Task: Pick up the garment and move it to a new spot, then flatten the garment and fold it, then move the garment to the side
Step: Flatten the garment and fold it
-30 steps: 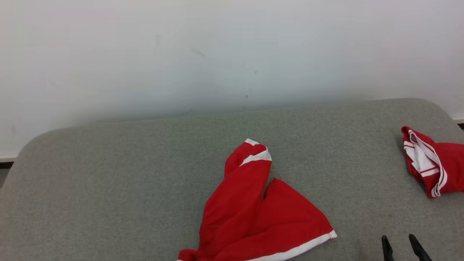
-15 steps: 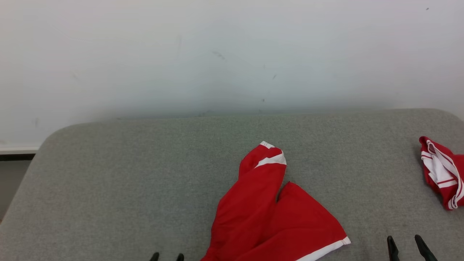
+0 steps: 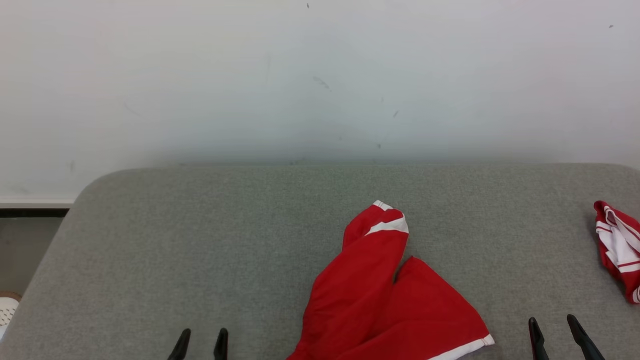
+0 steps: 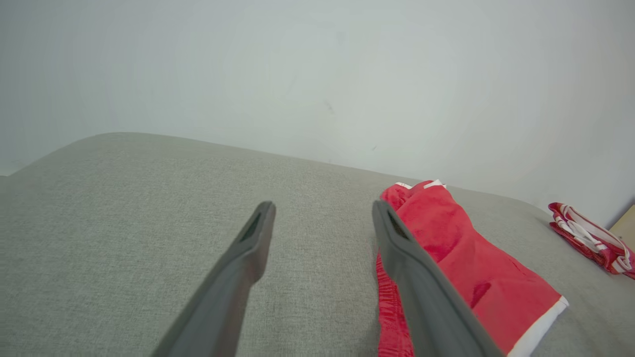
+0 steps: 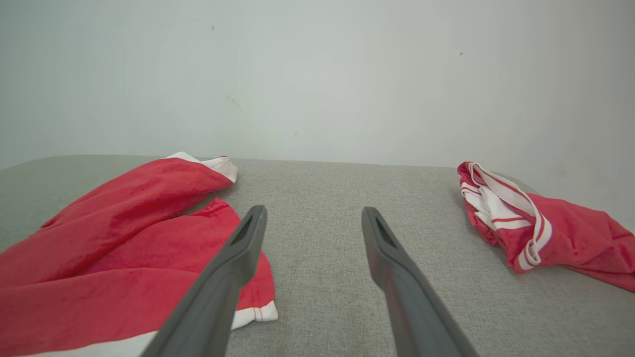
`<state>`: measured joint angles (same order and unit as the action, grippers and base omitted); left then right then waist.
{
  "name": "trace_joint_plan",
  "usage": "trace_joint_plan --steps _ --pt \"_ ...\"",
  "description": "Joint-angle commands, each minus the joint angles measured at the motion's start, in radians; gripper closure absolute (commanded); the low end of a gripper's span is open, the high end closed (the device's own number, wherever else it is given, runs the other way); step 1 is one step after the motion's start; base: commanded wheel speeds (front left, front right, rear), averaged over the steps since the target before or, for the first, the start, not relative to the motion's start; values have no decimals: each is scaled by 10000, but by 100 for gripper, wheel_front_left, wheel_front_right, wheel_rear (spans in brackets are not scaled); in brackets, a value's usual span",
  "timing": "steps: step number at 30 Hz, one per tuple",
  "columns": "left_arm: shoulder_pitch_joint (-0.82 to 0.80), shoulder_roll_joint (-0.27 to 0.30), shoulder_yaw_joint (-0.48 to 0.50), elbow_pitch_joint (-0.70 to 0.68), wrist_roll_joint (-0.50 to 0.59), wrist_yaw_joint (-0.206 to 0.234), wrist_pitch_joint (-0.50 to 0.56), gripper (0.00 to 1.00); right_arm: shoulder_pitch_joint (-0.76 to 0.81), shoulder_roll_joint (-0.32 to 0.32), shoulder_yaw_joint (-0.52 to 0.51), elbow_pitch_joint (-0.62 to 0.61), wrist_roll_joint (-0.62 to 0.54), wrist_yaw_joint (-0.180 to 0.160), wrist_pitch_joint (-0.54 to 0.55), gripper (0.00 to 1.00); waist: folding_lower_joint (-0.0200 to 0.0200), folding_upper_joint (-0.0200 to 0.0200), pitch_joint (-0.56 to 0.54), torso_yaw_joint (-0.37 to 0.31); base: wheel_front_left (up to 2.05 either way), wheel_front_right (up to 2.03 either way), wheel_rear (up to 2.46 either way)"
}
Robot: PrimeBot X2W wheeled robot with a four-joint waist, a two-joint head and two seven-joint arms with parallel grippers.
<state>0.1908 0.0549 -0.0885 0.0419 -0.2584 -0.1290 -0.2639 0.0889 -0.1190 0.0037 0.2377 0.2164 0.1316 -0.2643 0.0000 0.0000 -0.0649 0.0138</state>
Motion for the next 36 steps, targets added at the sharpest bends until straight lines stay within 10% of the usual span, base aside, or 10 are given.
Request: trace_joint_plan --steps 1,36 --pt "7 10 78 68 101 -17 -1 0 38 23 9 -32 -120 -20 7 0 0 0 -13 14 0 0 0" --pt "-297 201 -651 566 -665 -18 -1 0 -245 -164 553 95 206 -20 7 0 0 0 -93 52 0 0 0"
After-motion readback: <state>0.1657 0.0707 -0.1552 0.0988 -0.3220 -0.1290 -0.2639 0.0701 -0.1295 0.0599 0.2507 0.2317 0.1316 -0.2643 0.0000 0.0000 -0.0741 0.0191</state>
